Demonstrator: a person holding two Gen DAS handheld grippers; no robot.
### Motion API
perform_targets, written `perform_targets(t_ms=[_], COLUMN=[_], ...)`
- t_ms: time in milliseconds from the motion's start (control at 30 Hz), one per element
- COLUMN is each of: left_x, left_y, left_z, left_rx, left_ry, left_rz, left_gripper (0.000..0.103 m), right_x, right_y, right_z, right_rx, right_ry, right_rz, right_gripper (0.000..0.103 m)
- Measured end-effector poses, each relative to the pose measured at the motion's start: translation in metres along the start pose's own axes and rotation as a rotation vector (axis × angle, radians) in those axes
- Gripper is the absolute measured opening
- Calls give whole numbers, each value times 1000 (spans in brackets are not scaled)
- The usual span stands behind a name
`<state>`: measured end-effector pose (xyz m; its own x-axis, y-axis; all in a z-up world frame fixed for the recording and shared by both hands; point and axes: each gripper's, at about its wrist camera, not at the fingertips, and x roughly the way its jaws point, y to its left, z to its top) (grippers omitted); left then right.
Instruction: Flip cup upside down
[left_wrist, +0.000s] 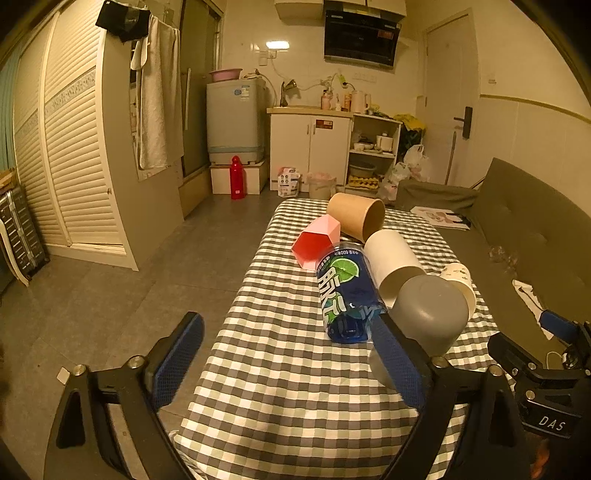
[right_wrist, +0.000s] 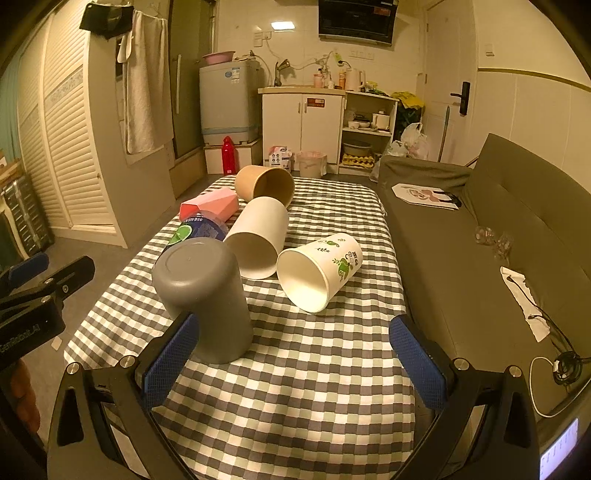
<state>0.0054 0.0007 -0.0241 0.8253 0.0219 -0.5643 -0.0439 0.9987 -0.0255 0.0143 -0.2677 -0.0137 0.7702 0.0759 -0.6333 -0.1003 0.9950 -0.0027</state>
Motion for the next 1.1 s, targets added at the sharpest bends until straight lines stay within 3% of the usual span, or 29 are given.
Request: perform_targets(t_ms=[167, 1100], left_x=[-4, -1], left_y=[-2, 1], left_z=[0, -1], left_rx=[18, 10], left_ry=[-27, -16], left_rz=[7, 27], left_gripper=[101, 102], right_x=[0, 0], right_y=[1, 0], right_z=[-1, -1], right_rx=[-6, -10], right_ry=[6, 13], right_rz=[-4, -4], right_gripper=[103, 103])
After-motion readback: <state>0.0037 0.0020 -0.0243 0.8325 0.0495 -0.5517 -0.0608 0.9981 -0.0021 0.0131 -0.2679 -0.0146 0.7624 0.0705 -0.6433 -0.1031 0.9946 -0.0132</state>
